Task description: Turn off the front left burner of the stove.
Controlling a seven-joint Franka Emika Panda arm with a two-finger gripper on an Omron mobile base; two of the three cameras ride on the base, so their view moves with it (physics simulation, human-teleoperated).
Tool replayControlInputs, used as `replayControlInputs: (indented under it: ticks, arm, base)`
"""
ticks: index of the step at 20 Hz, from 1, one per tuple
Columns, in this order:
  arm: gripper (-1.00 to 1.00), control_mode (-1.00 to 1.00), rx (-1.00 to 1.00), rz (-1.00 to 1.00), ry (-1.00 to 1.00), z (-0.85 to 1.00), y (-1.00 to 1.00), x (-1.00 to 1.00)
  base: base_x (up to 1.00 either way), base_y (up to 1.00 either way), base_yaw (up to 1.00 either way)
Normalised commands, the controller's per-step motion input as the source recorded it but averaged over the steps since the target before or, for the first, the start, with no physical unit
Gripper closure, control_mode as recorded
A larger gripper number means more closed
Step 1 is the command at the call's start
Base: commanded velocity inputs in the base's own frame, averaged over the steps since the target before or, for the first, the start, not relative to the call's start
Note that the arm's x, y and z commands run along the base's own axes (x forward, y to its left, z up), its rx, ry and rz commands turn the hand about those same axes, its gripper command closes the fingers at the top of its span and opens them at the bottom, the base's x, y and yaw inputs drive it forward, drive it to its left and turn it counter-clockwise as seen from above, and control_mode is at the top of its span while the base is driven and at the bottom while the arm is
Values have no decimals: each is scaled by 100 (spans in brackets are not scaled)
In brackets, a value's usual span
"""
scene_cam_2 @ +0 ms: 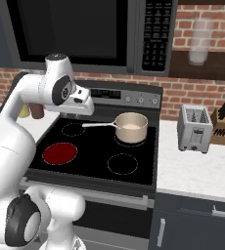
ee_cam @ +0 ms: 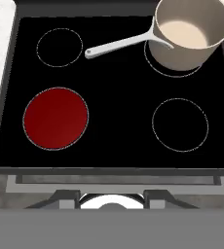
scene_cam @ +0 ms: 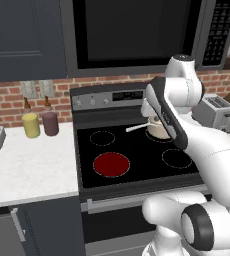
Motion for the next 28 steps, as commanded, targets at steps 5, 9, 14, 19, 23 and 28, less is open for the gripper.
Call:
replayControlInputs:
  ticks: [5, 9, 14, 19, 23, 28]
  arm:
    - [-100, -100, -6, 0, -3, 0, 16, -9]
    - [-100, -100, -31, 2, -10, 0, 94, 0]
    - [-100, -100, -30, 2, -15, 0, 100, 0]
    - [-100, -100, -19, 7, -26, 0, 100, 0]
    - [-100, -100, -9, 11, -30, 0, 84, 9]
    - [-100, -100, 1, 16, -45, 0, 22, 0]
  base:
    - [0, 0, 0]
    - [0, 0, 0]
    - [0, 0, 0]
    - [0, 0, 0]
    - [0, 0, 0]
    - [0, 0, 0]
